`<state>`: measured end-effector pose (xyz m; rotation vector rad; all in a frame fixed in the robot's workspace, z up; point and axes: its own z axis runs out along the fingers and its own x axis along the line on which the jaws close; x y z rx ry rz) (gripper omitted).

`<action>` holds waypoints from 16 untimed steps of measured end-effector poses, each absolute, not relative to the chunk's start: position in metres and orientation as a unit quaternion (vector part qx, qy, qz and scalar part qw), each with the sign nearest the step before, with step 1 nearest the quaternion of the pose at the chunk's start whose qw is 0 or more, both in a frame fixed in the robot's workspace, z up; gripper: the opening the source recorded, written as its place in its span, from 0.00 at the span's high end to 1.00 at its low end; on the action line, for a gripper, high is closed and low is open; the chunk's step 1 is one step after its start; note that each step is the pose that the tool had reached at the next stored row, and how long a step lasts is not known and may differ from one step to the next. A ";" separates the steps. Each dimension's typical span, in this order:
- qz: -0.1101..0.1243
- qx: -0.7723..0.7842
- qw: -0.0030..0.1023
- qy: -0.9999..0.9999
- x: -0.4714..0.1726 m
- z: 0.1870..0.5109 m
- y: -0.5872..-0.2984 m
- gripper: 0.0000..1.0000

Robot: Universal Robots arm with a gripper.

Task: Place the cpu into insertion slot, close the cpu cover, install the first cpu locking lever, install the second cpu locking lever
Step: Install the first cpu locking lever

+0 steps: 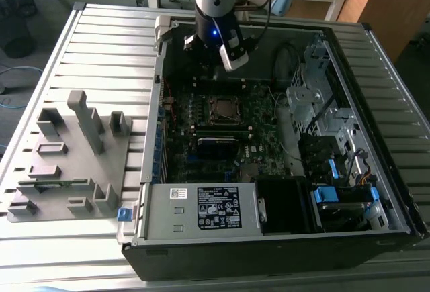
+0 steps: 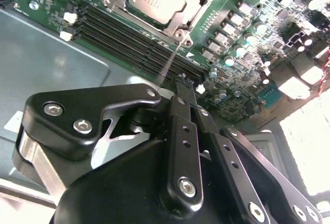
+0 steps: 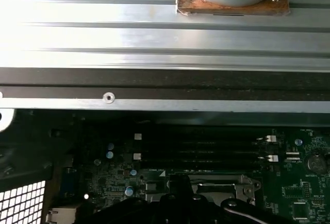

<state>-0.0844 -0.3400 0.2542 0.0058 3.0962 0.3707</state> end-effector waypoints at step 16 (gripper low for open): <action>0.119 0.002 0.012 0.993 -0.075 0.254 -0.340 0.89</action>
